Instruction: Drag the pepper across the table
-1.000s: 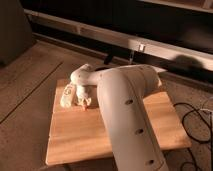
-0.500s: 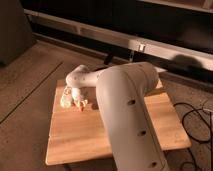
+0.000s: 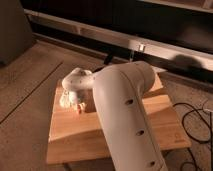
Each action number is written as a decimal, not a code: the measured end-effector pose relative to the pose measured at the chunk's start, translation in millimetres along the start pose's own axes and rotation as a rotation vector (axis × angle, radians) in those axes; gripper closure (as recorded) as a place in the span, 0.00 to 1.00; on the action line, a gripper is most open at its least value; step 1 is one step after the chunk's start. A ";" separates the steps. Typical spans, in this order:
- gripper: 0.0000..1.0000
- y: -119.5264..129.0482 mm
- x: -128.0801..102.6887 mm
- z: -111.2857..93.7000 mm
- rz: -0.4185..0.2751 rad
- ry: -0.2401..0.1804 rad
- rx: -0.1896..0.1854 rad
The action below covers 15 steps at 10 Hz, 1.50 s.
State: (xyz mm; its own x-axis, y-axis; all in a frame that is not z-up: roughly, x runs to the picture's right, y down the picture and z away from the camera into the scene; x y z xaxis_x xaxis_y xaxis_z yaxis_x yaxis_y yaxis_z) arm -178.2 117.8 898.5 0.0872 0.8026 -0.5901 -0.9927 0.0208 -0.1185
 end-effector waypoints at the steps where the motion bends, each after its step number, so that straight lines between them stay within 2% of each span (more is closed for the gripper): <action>1: 1.00 9.1 0.9 -2.0 -0.018 -0.009 -0.001; 3: 1.00 24.1 5.5 -2.3 -0.051 -0.014 0.004; 8: 1.00 91.8 31.8 6.0 -0.187 -0.012 0.033; 11: 1.00 122.1 43.5 14.4 -0.248 0.000 0.063; 15: 1.00 152.7 42.8 25.4 -0.326 0.019 0.118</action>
State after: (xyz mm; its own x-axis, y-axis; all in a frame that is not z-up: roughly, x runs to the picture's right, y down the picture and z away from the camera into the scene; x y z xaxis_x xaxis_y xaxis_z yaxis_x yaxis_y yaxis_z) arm -328.2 170.4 875.4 0.4015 0.7311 -0.5516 -0.9152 0.3435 -0.2110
